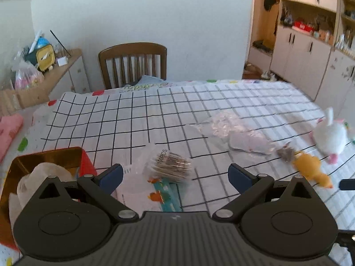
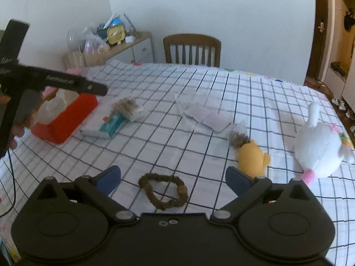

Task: Organize soft objects
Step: 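Grasp the cotton swab pack with the left gripper while the right grasps the brown bead bracelet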

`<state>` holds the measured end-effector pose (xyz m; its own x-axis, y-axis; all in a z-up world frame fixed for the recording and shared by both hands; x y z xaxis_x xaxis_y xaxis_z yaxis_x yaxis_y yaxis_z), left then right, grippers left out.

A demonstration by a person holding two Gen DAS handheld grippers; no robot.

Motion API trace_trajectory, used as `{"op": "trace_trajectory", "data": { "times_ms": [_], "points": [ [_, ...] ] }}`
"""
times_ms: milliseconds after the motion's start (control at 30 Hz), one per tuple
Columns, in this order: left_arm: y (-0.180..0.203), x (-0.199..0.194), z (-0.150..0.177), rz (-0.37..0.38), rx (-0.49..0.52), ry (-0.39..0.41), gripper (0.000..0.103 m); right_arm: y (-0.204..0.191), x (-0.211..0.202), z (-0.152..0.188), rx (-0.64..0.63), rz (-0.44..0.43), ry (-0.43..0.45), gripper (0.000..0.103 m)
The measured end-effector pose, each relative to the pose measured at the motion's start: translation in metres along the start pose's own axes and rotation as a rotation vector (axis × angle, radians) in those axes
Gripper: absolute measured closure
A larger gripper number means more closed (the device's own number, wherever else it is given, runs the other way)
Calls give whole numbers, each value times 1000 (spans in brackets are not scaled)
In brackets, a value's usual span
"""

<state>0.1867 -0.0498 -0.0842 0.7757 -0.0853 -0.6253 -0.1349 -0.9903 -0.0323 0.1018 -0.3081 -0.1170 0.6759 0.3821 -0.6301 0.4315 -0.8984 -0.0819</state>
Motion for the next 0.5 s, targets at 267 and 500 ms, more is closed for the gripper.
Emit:
{"op": "trace_trajectory", "data": {
  "times_ms": [267,500],
  "points": [
    [4,46,4,-40,1,-43,2,0,31,7,-68,-53,-69,10],
    [4,81,2,-71,7,-80,2,14,54,2,-66,-83,-112,17]
  ]
}}
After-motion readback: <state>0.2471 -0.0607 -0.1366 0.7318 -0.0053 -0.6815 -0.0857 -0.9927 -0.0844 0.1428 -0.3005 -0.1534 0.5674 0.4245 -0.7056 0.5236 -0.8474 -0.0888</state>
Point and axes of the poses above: each gripper's, at about its wrist camera, not at the fingertips, and x roughly the way its jaws point, y to its right, z to its underside, the point moved 1 cm from there along x, roughly the way its jaws point, and after that the axes turned 3 degrees about y, right-handed, at the moved point
